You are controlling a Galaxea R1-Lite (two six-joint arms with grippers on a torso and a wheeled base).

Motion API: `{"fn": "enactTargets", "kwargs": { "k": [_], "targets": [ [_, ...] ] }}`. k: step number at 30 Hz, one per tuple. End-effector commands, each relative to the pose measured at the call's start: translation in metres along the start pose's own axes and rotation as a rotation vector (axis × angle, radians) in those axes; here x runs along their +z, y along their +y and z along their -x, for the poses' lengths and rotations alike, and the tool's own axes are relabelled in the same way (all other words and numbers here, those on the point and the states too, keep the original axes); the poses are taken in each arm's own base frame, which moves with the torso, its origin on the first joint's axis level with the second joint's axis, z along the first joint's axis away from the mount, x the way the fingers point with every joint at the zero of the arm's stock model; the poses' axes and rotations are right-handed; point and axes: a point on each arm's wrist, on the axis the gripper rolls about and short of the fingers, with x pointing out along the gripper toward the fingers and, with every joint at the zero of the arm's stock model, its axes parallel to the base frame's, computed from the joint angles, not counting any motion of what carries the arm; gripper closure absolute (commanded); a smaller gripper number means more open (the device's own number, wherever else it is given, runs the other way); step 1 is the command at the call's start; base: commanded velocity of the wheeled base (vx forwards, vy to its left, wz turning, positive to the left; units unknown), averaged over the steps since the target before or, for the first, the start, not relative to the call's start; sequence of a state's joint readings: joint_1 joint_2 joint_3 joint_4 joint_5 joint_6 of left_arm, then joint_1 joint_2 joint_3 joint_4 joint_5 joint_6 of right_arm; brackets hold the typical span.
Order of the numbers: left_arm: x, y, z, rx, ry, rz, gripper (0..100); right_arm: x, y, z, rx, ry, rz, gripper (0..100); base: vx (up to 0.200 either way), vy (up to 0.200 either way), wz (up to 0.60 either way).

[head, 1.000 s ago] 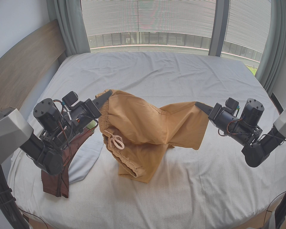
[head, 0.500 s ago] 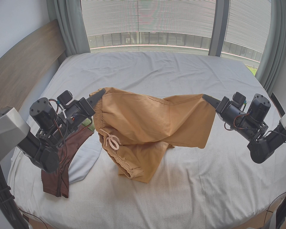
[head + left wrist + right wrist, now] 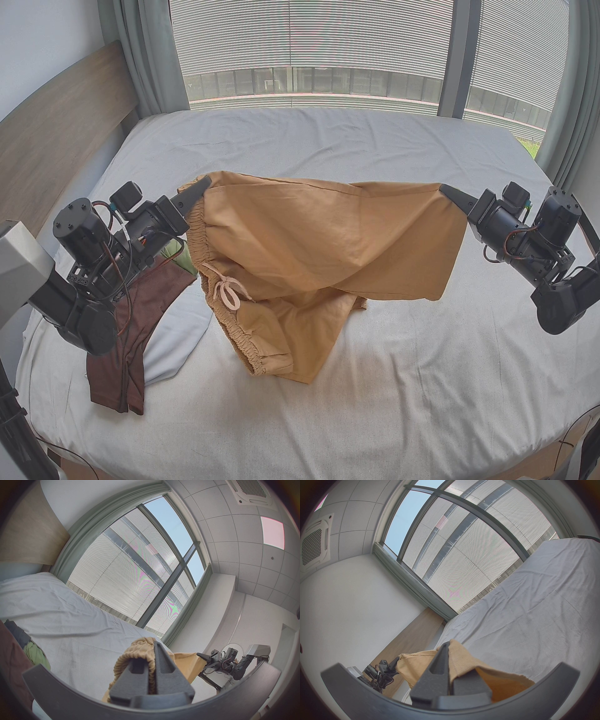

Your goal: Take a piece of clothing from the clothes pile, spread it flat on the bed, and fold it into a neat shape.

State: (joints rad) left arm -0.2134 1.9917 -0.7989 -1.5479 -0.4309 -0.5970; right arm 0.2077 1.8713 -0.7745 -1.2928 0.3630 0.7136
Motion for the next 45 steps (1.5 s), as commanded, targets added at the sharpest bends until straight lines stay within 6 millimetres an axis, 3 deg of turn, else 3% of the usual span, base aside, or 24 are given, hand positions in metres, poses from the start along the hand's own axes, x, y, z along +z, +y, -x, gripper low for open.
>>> {"fn": "enactTargets", "kwargs": {
  "k": [1,21,45],
  "targets": [
    [0.007,-0.001,0.001,-0.002,-0.018,-0.010,100,0.005,0.002,0.002,0.004,-0.016,0.007,100,0.000,0.000,0.00],
    [0.013,0.006,0.003,0.006,-0.028,-0.024,100,0.026,-0.005,0.008,-0.025,-0.070,0.030,100,0.000,0.000,0.00],
    [0.021,0.008,0.003,0.009,-0.054,-0.039,100,0.024,-0.008,0.009,-0.010,-0.047,0.027,100,0.000,0.000,0.00]
  ]
}}
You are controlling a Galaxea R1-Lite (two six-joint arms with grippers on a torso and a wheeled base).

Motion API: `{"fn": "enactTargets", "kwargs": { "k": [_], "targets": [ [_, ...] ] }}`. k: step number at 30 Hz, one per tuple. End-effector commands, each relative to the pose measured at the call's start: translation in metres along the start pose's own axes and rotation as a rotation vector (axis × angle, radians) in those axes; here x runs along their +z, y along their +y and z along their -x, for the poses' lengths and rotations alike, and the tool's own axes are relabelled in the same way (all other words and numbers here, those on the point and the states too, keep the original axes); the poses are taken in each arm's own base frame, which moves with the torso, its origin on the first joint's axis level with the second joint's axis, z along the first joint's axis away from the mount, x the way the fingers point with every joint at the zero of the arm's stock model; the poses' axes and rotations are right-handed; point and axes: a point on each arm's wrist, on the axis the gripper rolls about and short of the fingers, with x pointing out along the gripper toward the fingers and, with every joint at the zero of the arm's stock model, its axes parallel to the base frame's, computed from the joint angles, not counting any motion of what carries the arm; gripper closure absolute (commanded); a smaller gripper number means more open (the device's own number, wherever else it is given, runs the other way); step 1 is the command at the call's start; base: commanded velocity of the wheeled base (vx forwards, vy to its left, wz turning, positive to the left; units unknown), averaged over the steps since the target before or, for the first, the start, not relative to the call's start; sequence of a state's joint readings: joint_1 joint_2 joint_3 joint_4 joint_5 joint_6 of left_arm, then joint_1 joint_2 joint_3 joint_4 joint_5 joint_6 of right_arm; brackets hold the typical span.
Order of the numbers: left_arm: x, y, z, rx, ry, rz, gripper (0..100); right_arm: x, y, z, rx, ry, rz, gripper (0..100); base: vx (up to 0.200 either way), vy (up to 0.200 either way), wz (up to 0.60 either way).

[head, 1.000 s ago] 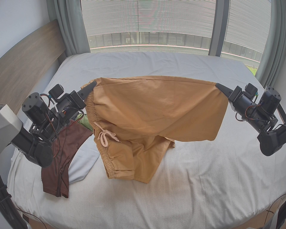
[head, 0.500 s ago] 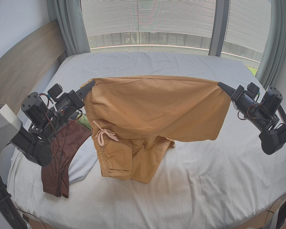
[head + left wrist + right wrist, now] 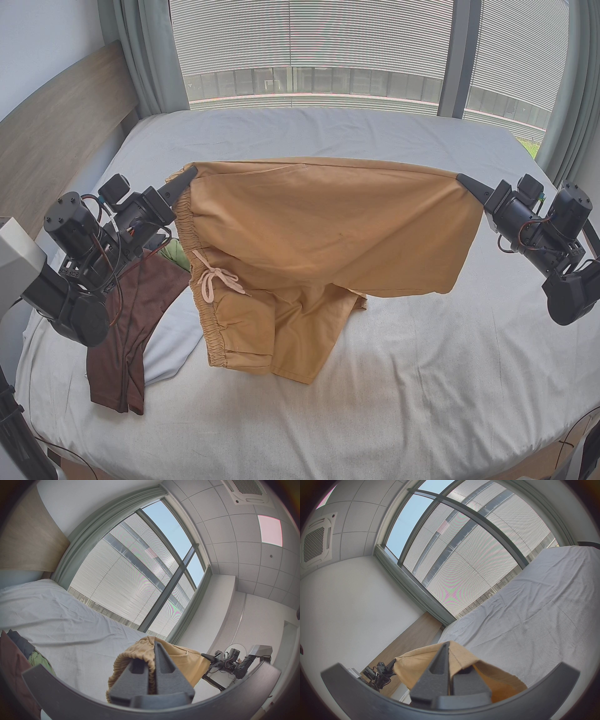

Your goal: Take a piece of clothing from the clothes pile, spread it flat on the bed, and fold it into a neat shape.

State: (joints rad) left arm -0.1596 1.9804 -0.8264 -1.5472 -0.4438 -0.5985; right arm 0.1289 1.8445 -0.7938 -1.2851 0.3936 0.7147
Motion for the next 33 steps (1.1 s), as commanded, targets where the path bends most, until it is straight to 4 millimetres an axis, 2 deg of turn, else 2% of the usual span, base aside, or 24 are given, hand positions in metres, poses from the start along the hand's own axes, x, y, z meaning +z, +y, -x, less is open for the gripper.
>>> {"fn": "enactTargets", "kwargs": {
  "k": [1,6,14,21,28,30,33],
  "targets": [
    [0.003,-0.002,-0.002,-0.006,-0.011,-0.005,100,-0.002,0.001,-0.002,0.005,0.009,-0.004,100,0.000,0.000,0.00],
    [0.001,0.000,-0.002,0.004,-0.009,0.001,100,-0.003,-0.003,-0.008,0.002,0.012,-0.004,100,0.000,0.000,0.00],
    [-0.003,0.011,-0.011,0.010,-0.021,-0.004,100,-0.011,-0.041,-0.035,-0.059,0.039,0.016,100,0.000,0.000,0.00],
    [-0.002,0.019,-0.016,0.019,-0.033,-0.010,100,-0.019,-0.050,-0.055,-0.044,0.047,0.020,100,0.000,0.000,0.00],
    [-0.011,0.034,-0.022,0.033,-0.030,-0.010,100,-0.025,-0.062,-0.073,-0.059,0.074,0.043,100,0.000,0.000,0.00],
    [-0.015,0.041,-0.027,0.033,-0.033,-0.012,100,-0.028,-0.071,-0.082,-0.068,0.083,0.063,100,0.000,0.000,0.00],
    [-0.019,0.049,-0.035,0.030,-0.038,-0.014,100,-0.028,-0.075,-0.091,-0.070,0.089,0.063,100,0.000,0.000,0.00]
  ]
}}
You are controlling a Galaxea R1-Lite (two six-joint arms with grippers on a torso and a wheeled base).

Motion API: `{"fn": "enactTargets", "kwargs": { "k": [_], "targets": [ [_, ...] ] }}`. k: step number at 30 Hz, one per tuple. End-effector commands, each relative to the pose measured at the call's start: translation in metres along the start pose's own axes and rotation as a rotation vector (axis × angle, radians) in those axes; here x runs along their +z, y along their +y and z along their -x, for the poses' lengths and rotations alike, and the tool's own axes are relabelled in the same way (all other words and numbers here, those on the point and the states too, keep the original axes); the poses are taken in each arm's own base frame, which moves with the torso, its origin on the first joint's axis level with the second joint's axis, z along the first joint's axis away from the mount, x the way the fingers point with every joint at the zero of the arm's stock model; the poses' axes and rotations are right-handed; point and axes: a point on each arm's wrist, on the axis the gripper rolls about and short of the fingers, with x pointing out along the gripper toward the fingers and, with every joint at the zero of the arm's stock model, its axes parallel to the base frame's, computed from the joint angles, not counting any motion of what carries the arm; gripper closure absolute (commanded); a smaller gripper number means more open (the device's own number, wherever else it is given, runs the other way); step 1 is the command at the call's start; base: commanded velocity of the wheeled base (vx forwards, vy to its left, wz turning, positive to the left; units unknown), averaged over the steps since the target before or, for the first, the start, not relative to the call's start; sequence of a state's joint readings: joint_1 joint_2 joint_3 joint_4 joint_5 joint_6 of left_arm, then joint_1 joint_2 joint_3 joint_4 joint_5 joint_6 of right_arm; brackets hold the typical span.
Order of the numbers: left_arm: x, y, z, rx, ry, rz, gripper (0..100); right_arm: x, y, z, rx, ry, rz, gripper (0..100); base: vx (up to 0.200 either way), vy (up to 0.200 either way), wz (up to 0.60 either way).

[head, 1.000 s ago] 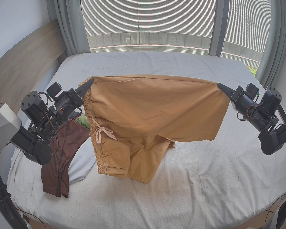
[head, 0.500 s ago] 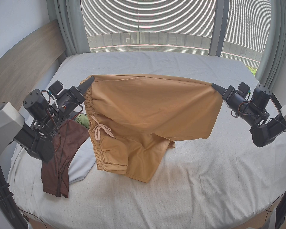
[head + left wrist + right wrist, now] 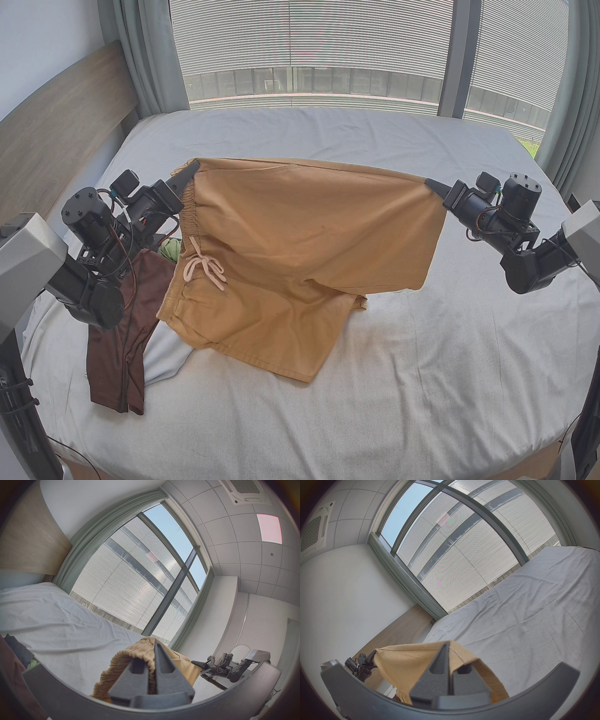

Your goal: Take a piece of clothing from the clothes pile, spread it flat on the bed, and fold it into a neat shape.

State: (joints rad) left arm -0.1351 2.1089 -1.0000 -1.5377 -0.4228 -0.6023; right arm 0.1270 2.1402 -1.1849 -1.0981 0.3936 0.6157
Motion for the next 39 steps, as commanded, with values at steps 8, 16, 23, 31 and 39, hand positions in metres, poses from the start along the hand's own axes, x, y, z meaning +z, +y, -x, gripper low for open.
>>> {"fn": "enactTargets", "kwargs": {
  "k": [8,16,23,31,39],
  "targets": [
    [-0.036,0.037,-0.018,0.021,0.023,0.014,100,-0.019,-0.028,-0.033,-0.017,0.031,-0.004,100,0.000,0.000,0.00],
    [-0.050,0.053,-0.030,0.015,0.012,0.010,100,-0.025,-0.043,-0.051,-0.020,0.030,-0.003,100,0.000,0.000,0.00],
    [-0.052,0.064,-0.046,0.035,-0.031,0.001,100,-0.030,-0.057,-0.070,-0.021,0.032,-0.006,100,0.000,0.000,0.00],
    [-0.048,0.072,-0.052,0.039,-0.043,0.006,100,-0.034,-0.065,-0.082,-0.007,0.012,0.004,100,0.000,0.000,0.00],
    [-0.043,0.084,-0.057,0.054,-0.053,0.010,100,-0.043,-0.085,-0.095,-0.011,-0.002,0.008,100,0.000,0.000,0.00]
  ]
}}
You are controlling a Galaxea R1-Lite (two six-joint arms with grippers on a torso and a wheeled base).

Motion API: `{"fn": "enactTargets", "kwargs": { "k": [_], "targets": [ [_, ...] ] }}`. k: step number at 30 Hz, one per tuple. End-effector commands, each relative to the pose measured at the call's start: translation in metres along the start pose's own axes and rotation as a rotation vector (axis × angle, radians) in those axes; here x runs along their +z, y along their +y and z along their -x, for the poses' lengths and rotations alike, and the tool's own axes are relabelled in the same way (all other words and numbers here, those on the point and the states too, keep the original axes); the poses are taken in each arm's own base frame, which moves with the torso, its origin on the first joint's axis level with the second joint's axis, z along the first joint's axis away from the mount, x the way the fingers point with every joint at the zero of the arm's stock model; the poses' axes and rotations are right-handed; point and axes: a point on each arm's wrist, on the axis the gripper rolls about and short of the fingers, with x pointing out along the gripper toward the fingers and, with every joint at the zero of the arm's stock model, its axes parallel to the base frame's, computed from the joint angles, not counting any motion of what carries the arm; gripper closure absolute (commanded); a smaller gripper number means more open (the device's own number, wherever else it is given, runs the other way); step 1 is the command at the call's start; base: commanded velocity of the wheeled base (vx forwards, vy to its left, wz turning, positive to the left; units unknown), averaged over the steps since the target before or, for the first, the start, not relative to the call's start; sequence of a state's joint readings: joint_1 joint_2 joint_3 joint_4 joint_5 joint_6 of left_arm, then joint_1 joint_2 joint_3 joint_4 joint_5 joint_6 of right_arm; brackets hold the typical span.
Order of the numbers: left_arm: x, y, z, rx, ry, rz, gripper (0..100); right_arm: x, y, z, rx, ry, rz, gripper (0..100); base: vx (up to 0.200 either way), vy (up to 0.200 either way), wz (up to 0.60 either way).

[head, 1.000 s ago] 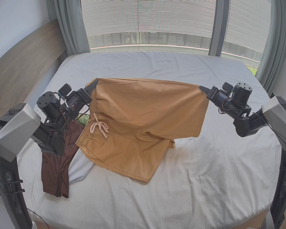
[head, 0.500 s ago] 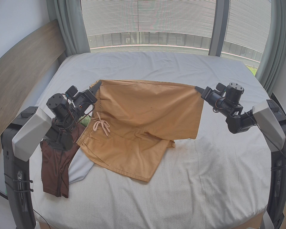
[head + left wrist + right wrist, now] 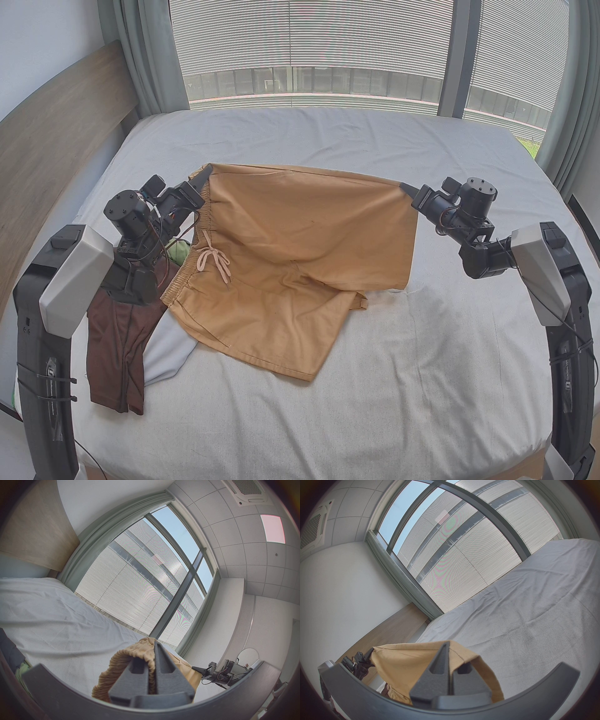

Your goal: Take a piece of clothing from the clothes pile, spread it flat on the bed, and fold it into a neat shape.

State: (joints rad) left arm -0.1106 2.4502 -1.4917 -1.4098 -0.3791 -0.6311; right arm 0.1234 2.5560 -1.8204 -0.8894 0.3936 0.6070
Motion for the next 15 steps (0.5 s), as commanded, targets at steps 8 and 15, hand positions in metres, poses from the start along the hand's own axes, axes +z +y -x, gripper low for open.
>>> {"fn": "enactTargets", "kwargs": {
  "k": [8,15],
  "targets": [
    [-0.0026,0.0147,-0.0052,0.016,-0.002,0.000,100,-0.0102,-0.0182,-0.0080,-0.005,-0.011,0.004,100,0.000,0.000,0.00],
    [-0.0049,0.0178,-0.0098,0.023,0.009,0.006,0,-0.0103,-0.0210,-0.0133,0.002,-0.020,0.009,100,0.000,0.000,0.00]
  ]
}}
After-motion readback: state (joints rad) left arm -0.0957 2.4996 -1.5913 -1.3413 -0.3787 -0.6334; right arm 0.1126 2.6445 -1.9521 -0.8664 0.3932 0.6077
